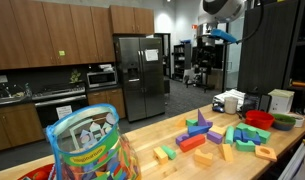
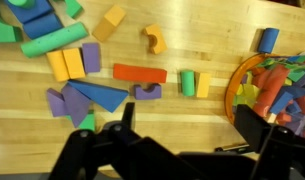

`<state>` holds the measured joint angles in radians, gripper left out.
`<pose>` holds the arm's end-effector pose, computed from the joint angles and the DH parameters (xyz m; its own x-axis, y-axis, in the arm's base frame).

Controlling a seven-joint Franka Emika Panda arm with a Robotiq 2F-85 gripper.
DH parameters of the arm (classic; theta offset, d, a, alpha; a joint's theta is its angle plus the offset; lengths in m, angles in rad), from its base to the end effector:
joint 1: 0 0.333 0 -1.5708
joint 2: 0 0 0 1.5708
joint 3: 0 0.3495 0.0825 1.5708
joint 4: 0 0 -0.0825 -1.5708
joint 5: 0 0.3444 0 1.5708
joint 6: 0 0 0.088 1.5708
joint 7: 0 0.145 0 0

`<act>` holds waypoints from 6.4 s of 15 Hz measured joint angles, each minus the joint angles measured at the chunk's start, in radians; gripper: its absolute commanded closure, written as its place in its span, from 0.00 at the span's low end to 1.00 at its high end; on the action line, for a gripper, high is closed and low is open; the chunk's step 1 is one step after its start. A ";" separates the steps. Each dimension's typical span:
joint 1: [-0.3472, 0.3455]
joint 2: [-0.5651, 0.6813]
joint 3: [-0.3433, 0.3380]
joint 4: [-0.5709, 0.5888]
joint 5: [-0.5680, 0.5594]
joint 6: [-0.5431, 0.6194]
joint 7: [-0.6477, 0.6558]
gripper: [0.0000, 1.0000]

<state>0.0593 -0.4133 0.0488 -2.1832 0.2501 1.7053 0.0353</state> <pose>0.3626 0.0750 0.5518 0.9965 0.0348 -0.0763 0.0171 -0.9751 -0.2210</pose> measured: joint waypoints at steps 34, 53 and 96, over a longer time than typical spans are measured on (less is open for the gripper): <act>0.045 0.477 0.059 0.256 0.088 -0.085 -0.459 0.00; -0.059 0.394 -0.044 0.081 0.207 0.222 -0.159 0.00; 0.051 0.173 0.073 -0.458 0.076 0.648 0.076 0.00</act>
<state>0.1108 -0.2402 0.1218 -2.6408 0.3264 2.3533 0.1114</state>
